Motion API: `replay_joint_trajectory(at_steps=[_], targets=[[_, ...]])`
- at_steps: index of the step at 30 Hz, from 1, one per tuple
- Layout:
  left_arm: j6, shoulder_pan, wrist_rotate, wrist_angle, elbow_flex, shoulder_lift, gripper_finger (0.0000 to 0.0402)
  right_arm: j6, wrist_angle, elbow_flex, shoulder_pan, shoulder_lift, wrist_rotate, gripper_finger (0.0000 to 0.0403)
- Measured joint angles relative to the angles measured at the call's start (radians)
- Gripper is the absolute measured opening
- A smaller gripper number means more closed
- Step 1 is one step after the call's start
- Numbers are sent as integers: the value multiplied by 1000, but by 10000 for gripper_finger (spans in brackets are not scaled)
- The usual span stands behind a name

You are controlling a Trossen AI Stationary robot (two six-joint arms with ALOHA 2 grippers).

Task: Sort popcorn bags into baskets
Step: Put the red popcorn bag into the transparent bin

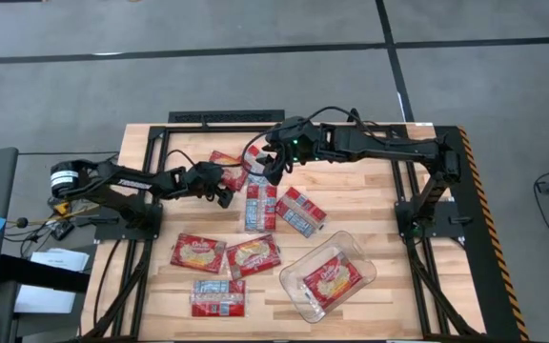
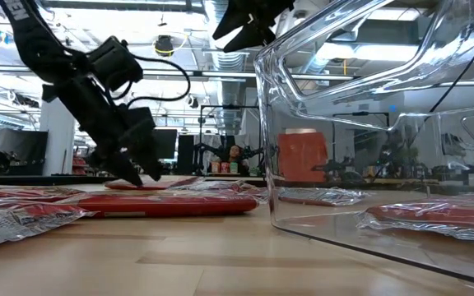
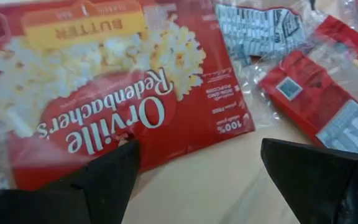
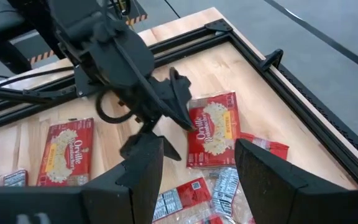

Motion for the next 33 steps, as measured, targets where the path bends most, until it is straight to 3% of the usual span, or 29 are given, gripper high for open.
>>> replay_joint_trajectory(at_steps=[9, 17, 23, 33], targets=[[-11, 0, 19, 114, 3, 159, 329, 0, -9, 0, -1, 0, -3, 226], [-28, -1, 14, 112, 4, 180, 311, -1, -9, 0, -3, 0, -20, 226], [-35, 0, 9, 103, 3, 182, 229, -1, -9, 0, -9, 0, -19, 226], [-54, 0, 34, 96, 1, 184, 47, 0, -9, 0, -12, 0, -20, 212]])
